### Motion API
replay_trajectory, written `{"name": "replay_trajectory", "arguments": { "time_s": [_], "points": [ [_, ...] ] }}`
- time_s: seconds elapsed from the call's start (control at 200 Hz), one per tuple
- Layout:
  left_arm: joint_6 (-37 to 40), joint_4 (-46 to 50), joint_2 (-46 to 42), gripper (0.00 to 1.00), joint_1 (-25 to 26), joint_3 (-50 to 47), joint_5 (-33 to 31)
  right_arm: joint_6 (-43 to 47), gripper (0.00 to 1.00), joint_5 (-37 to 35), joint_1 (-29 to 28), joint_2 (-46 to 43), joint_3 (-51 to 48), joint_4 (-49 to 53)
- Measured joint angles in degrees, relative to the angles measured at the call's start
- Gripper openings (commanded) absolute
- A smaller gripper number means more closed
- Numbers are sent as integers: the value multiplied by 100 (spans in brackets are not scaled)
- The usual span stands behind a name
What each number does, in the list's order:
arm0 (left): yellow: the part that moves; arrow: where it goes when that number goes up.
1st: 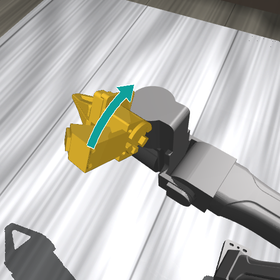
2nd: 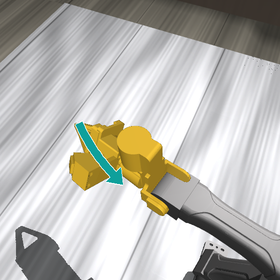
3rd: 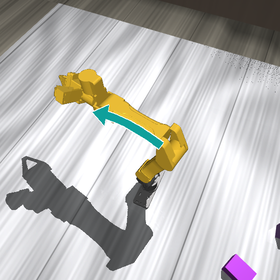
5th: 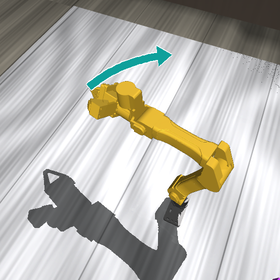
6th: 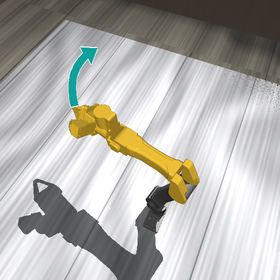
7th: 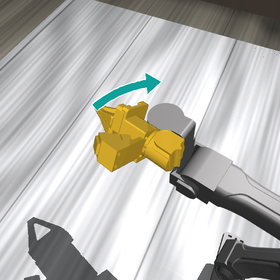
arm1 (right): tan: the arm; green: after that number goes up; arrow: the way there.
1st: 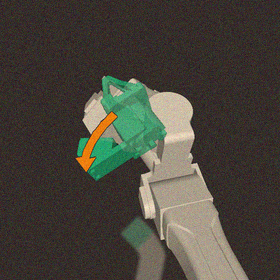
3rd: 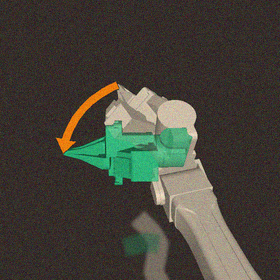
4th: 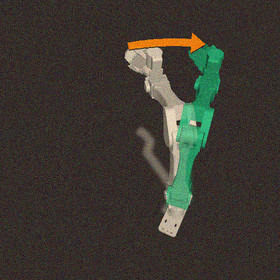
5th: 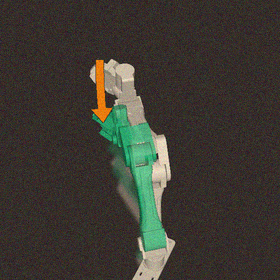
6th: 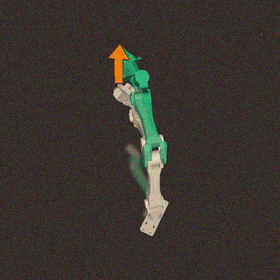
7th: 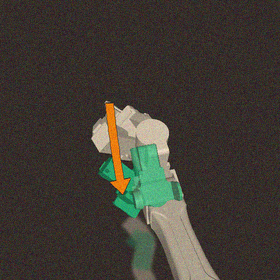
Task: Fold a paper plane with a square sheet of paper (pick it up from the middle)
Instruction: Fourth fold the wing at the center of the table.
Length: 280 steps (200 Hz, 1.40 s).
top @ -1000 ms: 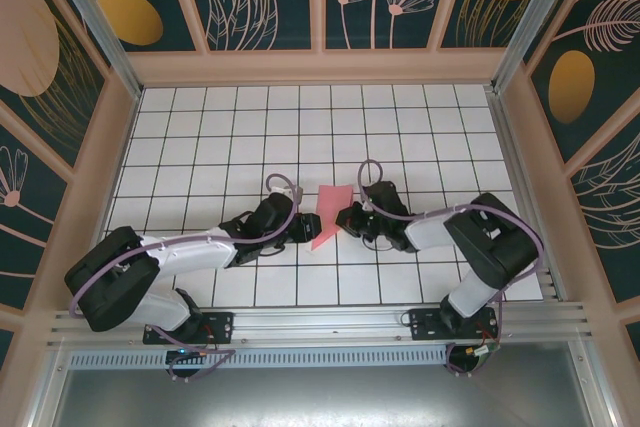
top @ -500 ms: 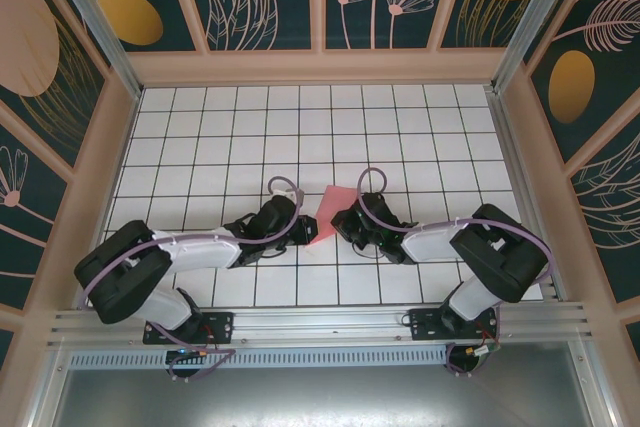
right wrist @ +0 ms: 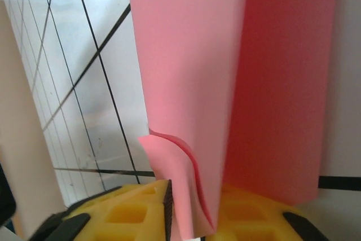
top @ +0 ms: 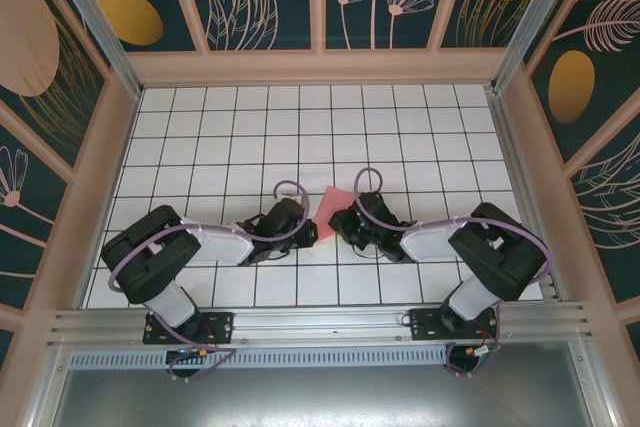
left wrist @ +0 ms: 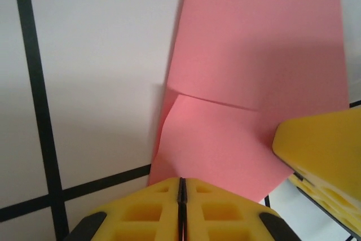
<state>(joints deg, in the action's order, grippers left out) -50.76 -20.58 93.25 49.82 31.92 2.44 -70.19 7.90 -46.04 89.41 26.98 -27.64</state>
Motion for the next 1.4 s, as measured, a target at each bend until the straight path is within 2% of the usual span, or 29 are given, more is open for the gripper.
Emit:
{"name": "replay_trajectory", "arguments": {
  "time_s": [0.225, 0.405, 0.605, 0.651, 0.956, 1.236, 1.401],
  "points": [
    [4, -24, 9, 11, 0, -9, -2, 828, 27, 586, 345, 0, 267, 284],
    [9, -26, 9, 13, 0, -9, -2, 1335, 19, 986, 588, 0, 404, 490],
    [114, -15, -120, 29, 7, -22, -2, 1633, 7, 1187, 647, 2, 562, 798],
    [195, 0, -227, 33, 7, -42, 2, 1657, 7, 1204, 649, 2, 579, 828],
    [935, 114, -1014, 48, 35, -74, -26, 1596, 7, 1338, 697, 2, 581, 857],
    [1488, 636, -774, 52, 660, 13, -940, 1565, 7, 1471, 750, 2, 584, 857],
    [1729, 872, -575, 51, 828, 199, -1425, 1565, 7, 1475, 750, 9, 601, 857]
  ]
}}
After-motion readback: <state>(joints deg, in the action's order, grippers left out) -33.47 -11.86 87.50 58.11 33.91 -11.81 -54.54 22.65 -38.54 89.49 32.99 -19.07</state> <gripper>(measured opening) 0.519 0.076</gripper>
